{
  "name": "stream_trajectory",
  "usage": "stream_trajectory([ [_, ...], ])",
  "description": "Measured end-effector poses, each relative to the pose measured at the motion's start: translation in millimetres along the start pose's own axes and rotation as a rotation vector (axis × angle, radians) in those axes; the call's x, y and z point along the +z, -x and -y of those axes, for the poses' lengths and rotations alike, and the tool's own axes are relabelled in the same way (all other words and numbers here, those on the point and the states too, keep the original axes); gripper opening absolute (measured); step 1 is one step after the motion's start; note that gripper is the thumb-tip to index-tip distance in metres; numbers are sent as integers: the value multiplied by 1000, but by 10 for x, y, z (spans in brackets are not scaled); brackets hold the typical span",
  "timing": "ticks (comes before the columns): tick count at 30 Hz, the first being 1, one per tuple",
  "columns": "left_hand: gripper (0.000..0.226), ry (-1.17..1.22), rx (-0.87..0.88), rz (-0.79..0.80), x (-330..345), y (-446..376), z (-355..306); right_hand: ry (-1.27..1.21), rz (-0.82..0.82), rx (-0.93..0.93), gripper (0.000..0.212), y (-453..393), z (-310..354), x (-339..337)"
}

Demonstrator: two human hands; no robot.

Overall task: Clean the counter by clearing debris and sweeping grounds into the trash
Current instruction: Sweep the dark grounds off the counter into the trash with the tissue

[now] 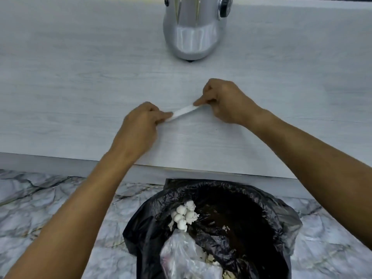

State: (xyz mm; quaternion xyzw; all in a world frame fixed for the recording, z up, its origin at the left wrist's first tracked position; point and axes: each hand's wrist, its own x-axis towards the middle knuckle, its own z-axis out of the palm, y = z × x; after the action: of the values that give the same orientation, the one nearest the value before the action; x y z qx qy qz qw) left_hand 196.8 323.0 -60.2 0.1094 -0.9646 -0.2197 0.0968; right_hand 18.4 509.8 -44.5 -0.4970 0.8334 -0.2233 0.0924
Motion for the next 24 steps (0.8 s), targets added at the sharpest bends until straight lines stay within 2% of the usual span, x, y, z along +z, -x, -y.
stream_trajectory([
  [4,43,-39,-212,-125,-174,-43,352,27,62,-79,34,-576,239,286],
  [8,37,39,-320,-152,-11,273,190,44,132,-115,24,-484,322,306],
  [12,36,78,-281,-138,316,459,-414,58,129,-158,11,-18,8,68],
  [16,37,75,-220,-79,632,403,-1031,100,74,-101,16,480,-407,-161],
  [20,41,86,-163,1,849,406,-1442,121,24,15,19,1141,-616,-318],
  [24,48,108,28,98,879,597,-1594,85,-102,160,22,1946,-588,-243],
])
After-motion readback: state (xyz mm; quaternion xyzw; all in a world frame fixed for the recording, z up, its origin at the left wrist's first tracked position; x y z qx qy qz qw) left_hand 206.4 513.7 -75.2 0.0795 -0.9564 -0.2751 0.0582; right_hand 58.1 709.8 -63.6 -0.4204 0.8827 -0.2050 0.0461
